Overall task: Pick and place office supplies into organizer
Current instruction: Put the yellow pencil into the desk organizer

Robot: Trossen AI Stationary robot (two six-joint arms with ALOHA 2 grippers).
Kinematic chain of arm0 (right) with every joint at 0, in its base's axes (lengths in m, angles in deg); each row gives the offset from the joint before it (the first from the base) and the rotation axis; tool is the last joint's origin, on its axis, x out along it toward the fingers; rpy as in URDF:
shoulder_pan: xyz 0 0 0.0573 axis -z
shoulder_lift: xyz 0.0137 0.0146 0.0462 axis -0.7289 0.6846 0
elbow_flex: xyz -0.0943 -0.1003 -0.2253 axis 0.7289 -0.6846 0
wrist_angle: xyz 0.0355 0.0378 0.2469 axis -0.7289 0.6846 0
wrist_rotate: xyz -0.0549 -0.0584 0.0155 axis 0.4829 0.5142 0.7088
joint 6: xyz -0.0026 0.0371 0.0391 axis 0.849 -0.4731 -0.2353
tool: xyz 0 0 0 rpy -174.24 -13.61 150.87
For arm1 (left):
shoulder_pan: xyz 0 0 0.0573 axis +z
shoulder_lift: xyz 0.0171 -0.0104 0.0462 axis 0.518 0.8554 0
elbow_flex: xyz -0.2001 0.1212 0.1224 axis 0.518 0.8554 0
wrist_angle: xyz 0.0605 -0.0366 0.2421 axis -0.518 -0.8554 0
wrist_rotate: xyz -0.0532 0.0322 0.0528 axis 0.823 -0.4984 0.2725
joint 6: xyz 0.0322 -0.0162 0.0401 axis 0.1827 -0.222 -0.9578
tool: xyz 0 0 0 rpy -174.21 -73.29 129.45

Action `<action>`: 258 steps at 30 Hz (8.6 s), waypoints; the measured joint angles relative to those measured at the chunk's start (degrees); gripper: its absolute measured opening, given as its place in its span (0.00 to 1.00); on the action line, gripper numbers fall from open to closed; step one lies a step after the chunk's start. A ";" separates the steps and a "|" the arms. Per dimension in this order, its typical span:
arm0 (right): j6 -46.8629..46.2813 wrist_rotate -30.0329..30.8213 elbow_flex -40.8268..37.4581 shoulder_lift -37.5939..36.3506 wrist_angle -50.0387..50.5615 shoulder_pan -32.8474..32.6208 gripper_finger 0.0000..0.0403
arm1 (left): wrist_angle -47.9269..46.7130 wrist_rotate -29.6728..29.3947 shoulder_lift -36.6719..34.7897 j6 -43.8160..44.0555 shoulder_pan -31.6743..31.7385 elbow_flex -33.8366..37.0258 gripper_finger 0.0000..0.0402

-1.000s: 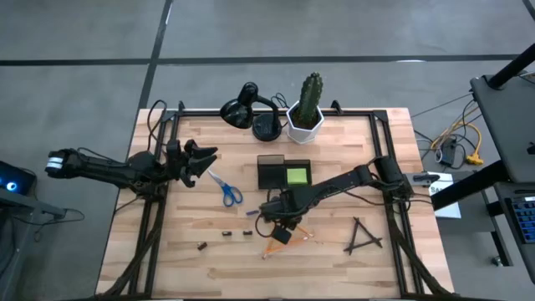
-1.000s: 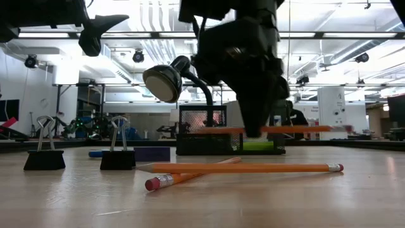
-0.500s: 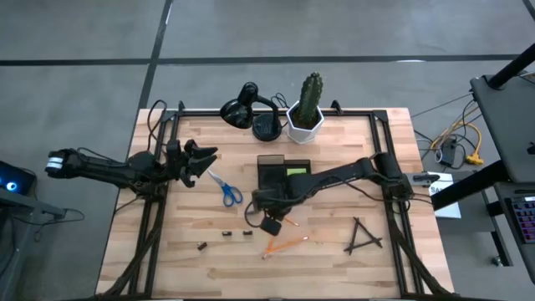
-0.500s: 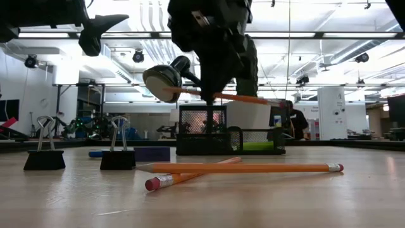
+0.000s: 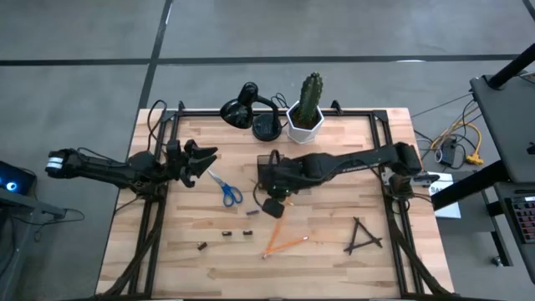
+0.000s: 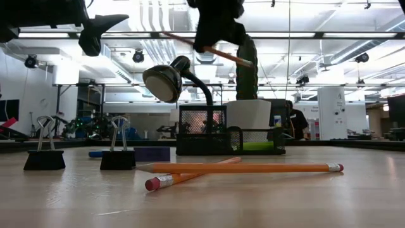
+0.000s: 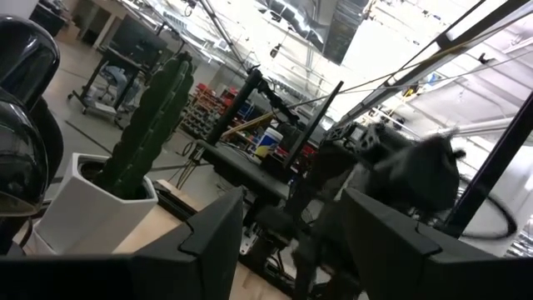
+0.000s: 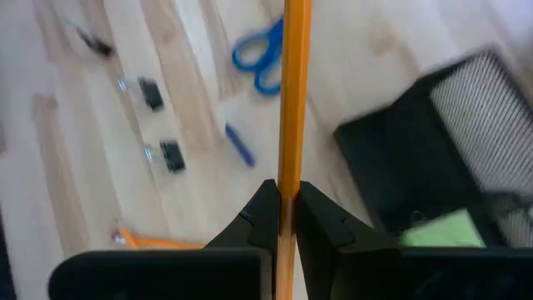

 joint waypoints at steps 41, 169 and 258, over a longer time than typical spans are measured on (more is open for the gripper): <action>13.85 -3.82 -42.21 -20.97 -70.93 12.31 0.03 | -0.11 0.00 -0.35 -0.10 0.00 0.00 0.47; 16.23 -3.10 -44.74 3.03 -88.68 18.85 0.03 | 0.43 -4.52 0.46 0.03 0.00 -0.07 0.47; 29.17 -18.96 -23.76 -6.62 -25.07 -12.13 0.48 | -0.06 -4.46 2.21 -0.08 0.00 0.00 0.47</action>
